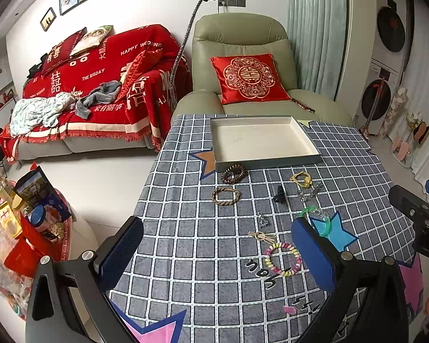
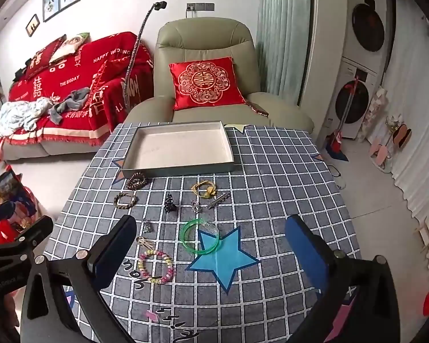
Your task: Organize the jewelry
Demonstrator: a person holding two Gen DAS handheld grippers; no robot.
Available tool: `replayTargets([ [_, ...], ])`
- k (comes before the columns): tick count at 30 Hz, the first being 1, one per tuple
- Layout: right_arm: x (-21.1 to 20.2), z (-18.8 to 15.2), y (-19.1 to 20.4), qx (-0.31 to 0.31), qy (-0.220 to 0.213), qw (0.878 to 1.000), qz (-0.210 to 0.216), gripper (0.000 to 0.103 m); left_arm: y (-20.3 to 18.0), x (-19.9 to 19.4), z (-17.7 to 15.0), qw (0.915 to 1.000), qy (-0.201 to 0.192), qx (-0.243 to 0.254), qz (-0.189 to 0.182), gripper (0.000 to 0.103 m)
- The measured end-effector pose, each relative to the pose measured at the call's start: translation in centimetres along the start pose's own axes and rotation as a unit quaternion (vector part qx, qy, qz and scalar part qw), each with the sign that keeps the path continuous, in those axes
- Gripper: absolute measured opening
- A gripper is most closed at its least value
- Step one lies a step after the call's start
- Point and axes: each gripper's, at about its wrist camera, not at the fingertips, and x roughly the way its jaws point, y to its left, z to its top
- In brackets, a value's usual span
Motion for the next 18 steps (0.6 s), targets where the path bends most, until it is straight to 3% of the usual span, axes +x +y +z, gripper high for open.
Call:
replayTargets([
  [18,0.59,-1.26,1.03,-0.002,-0.008,1.000,0.007,0.103,0.54,0.77,-0.19,0.9997,0.019,-0.009,-0.010,0.103],
])
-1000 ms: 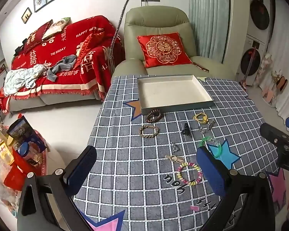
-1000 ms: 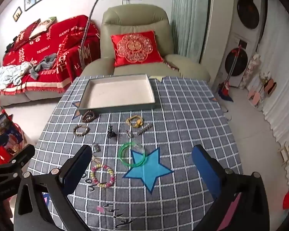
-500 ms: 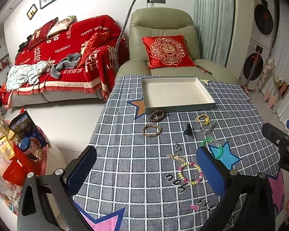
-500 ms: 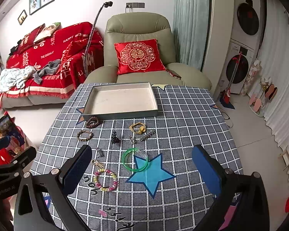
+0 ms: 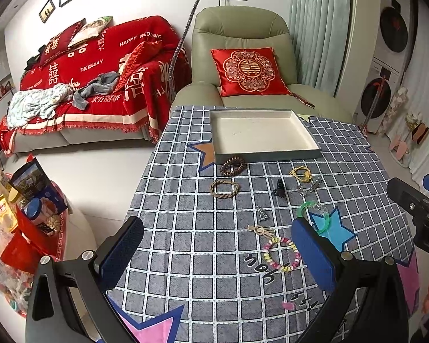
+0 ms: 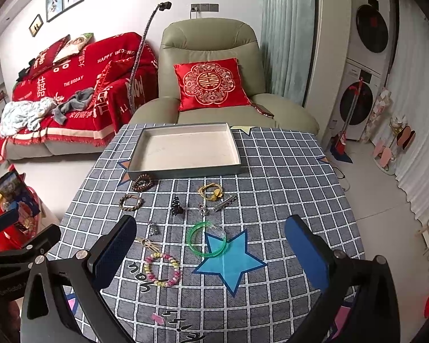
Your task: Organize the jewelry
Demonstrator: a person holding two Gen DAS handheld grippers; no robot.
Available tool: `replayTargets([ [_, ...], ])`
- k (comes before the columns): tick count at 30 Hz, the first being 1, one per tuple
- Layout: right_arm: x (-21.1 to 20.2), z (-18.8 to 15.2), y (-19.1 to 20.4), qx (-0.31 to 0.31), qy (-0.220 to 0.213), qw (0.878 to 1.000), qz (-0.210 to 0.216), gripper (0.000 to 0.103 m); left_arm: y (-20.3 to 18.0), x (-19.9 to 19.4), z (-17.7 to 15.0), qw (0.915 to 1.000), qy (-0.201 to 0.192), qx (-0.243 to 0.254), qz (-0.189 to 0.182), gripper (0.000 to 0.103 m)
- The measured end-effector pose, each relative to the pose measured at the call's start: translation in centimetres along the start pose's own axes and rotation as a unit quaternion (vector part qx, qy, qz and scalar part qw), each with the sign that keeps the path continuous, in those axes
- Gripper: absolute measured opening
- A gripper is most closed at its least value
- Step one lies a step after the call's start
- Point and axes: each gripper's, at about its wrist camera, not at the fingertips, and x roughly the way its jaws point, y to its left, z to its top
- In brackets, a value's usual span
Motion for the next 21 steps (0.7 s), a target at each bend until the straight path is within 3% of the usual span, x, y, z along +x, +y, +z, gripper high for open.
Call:
replayTargets([
  [21,0.70,0.16,0.15,0.001,0.000,1.000,-0.002,0.103,-0.35,0.59,0.05,1.0000,0.001,0.005,-0.007,0.103],
])
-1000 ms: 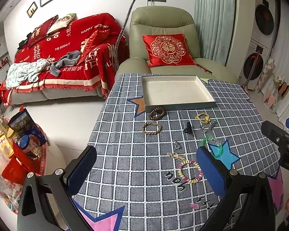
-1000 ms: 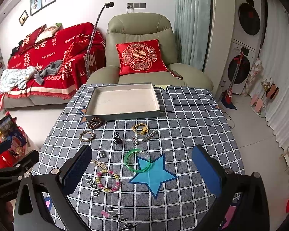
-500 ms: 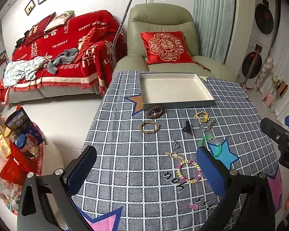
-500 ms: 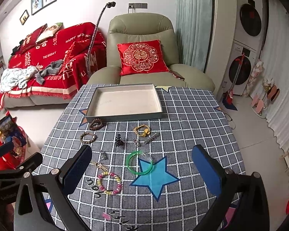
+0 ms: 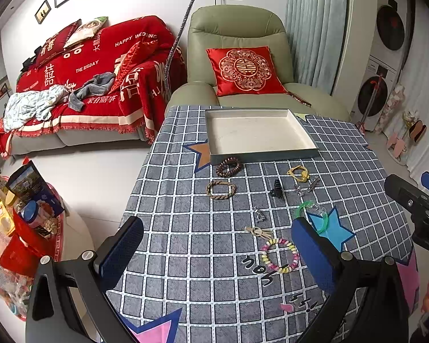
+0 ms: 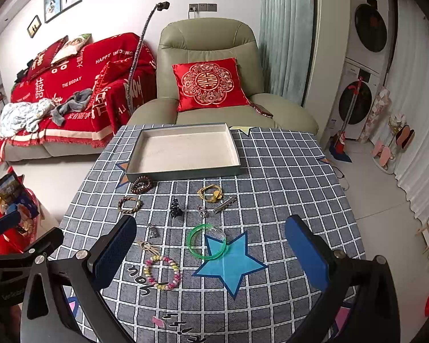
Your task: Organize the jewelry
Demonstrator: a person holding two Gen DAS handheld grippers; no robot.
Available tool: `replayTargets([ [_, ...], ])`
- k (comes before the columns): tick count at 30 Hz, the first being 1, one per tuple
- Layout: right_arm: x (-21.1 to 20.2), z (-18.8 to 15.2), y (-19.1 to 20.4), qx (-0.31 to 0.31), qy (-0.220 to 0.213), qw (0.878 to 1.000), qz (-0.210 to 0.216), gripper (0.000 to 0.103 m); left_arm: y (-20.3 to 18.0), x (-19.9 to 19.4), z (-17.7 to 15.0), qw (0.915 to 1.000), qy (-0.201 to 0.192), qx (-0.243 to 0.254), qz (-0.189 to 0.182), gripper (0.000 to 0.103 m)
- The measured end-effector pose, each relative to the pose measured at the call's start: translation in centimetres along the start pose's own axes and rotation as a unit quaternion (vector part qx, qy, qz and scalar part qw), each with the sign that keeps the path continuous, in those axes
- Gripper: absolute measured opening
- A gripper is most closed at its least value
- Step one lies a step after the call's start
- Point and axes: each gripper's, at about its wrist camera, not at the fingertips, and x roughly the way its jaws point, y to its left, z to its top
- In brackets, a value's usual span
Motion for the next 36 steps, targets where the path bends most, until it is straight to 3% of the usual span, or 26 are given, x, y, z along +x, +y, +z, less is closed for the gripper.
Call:
replayTargets([
  [36,-0.02,-0.24,-0.38,0.005,0.002,1.000,-0.005,0.103,-0.18,0.01,-0.27,1.0000,0.000,0.005,-0.001,0.103],
])
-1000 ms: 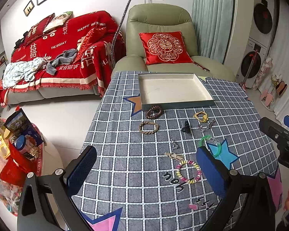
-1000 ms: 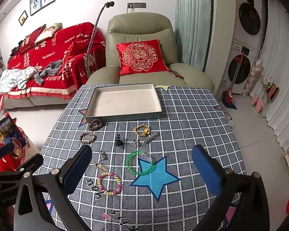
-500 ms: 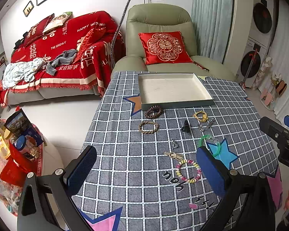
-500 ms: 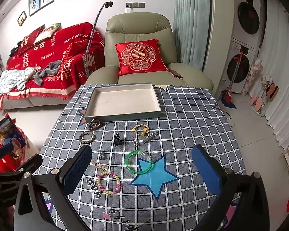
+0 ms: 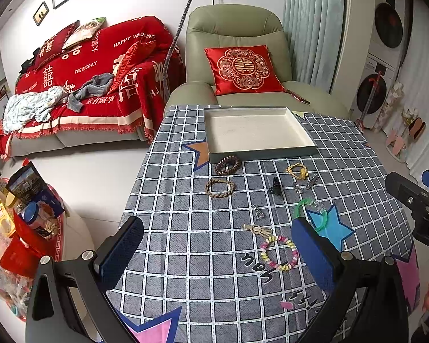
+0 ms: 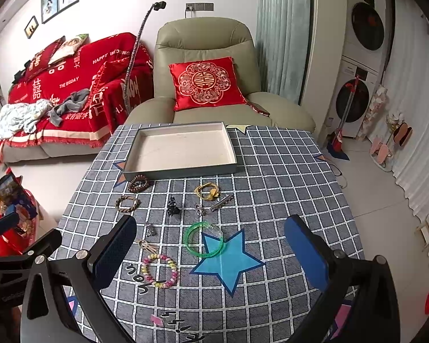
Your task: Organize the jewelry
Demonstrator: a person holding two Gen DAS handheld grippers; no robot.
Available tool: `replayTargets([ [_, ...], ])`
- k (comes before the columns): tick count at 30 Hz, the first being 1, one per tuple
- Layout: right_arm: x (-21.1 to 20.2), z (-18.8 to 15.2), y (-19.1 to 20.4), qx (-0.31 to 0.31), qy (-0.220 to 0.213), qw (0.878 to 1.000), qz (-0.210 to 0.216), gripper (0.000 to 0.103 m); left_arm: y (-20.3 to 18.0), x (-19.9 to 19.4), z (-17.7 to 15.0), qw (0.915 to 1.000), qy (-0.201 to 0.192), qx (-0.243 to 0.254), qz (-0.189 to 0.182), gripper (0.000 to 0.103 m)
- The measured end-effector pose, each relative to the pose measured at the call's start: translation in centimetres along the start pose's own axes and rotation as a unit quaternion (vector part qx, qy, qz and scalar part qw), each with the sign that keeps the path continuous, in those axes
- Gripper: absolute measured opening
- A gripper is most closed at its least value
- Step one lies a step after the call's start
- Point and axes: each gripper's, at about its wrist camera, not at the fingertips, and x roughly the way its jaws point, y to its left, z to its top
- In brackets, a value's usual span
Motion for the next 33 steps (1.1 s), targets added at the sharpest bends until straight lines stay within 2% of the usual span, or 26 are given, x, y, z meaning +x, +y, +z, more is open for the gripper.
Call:
replayTargets([
  [33,0.59,-0.95,-0.22,-0.001,0.007,1.000,-0.002,0.103,-0.07,0.17,-0.48,1.0000,0.006,0.002,0.001,0.103],
])
